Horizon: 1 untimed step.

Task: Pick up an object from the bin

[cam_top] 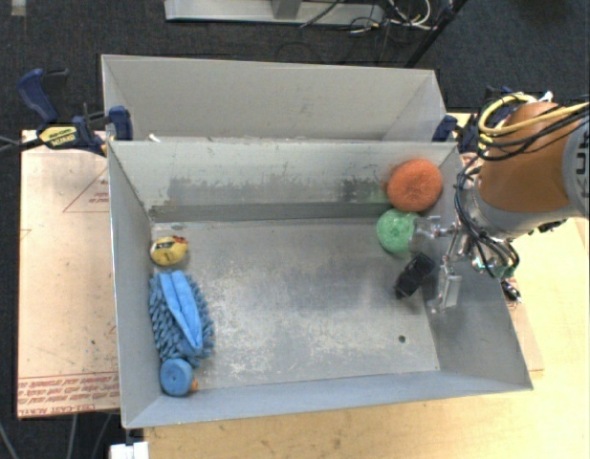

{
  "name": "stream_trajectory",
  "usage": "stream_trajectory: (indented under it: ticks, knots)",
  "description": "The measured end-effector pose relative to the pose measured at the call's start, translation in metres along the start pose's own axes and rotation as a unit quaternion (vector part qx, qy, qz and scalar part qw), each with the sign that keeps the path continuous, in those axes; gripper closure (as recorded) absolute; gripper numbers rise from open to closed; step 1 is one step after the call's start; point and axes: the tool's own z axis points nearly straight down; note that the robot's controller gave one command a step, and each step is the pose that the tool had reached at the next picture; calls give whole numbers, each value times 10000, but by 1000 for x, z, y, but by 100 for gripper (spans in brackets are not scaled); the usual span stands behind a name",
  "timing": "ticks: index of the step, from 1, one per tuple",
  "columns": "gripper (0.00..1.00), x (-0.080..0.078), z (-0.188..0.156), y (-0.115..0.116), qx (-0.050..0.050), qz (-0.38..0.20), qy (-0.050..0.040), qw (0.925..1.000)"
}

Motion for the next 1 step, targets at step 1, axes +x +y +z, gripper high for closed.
stream_trajectory:
  ticks: [1]
  knots:
    - [0, 0, 0, 0, -1, -2, -2, 10000]
